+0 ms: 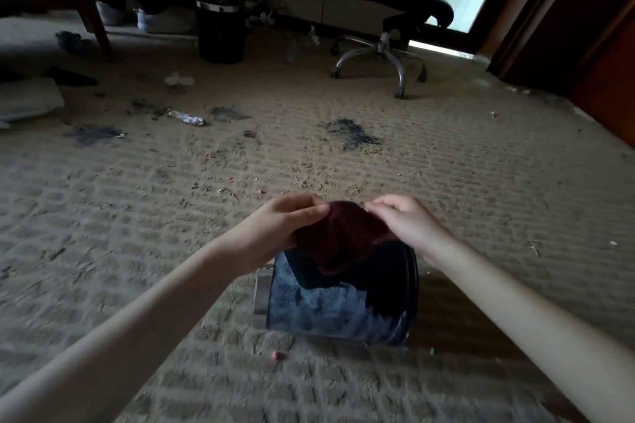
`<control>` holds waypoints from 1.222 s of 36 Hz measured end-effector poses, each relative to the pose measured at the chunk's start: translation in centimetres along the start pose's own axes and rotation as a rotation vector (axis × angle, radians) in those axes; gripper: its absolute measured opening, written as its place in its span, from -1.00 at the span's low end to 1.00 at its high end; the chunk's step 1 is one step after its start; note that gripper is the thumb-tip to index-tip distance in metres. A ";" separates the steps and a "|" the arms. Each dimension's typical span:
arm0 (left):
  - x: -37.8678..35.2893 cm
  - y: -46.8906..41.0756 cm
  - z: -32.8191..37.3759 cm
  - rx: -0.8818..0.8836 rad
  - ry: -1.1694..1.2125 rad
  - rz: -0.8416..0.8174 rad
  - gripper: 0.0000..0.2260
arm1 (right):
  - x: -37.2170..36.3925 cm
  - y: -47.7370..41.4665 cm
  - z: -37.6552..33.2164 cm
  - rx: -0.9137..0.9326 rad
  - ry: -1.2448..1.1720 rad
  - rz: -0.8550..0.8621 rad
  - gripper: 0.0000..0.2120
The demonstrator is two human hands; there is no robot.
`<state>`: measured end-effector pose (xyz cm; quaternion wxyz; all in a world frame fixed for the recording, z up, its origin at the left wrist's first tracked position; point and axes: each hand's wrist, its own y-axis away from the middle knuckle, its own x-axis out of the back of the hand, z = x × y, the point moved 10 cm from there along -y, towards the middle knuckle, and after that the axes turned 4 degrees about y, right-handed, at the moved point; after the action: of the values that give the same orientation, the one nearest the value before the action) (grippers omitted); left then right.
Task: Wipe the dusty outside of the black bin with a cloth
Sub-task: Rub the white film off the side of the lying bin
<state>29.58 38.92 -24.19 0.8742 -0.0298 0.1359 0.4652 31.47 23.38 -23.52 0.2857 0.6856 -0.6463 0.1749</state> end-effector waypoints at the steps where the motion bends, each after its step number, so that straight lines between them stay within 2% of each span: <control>1: -0.4 0.1 0.0 0.008 0.055 -0.019 -0.86 | 0.2 0.4 -0.9 0.081 0.017 0.054 -0.79; 4: -0.9 -0.1 0.1 0.010 0.143 -0.025 -0.86 | -2.6 2.7 -2.8 0.234 -0.142 -0.089 -0.59; 6: -0.9 -0.2 0.1 0.007 0.200 -0.033 -0.83 | -4.5 4.1 -3.3 0.244 -0.284 -0.168 -0.61; 9: -1.1 -0.1 0.1 0.018 0.126 -0.028 -0.81 | -4.1 4.4 -2.8 0.251 -0.282 -0.019 -0.78; 11: 0.0 -0.2 0.5 -0.032 -0.153 0.046 -0.81 | -3.3 3.7 -1.7 0.220 -0.306 0.048 -0.88; 13: 2.1 -0.4 1.2 -0.130 -0.608 0.162 -0.79 | -2.2 2.8 0.4 0.147 -0.300 0.089 -0.93; 14: 3.5 -0.4 1.0 -0.143 -0.762 0.219 -0.78 | -1.4 2.3 1.8 0.104 -0.278 0.113 -0.94; 17: 9.2 -0.2 -3.0 0.035 -0.919 0.333 -0.74 | 1.8 1.7 6.9 -0.020 -0.164 0.219 -0.91; 20: 12.5 0.6 -9.3 0.330 -0.999 0.238 -0.72 | 4.6 2.2 12.0 -0.144 -0.043 0.301 -0.91; 23: 11.9 1.5 -13.2 0.437 -0.922 0.134 -0.76 | 6.0 3.0 15.6 -0.232 0.031 0.334 -0.89; 28: 11.5 1.9 -14.4 0.452 -0.703 0.211 -0.82 | 3.1 3.2 18.8 -0.358 -0.072 0.155 -0.78; 32: 11.6 2.1 -14.4 0.443 -0.596 0.240 -0.81 | 2.3 2.8 18.8 -0.343 -0.060 0.197 -0.81; 37: 11.5 2.1 -13.9 0.398 -0.433 0.271 -0.72 | 3.9 2.0 16.6 -0.152 0.173 0.352 -0.80; 40: 11.6 1.7 -12.9 0.318 -0.353 0.336 -0.83 | 5.5 1.0 12.7 -0.007 0.282 0.507 -0.75; 44: 11.6 2.2 -13.3 0.314 -0.302 0.348 -0.84 | 3.6 -2.7 5.7 0.232 0.404 0.510 -0.79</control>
<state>31.19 47.14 -39.93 0.7853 0.1996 0.0778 0.5809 33.81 16.99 -26.18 0.2751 0.4816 -0.7029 0.4454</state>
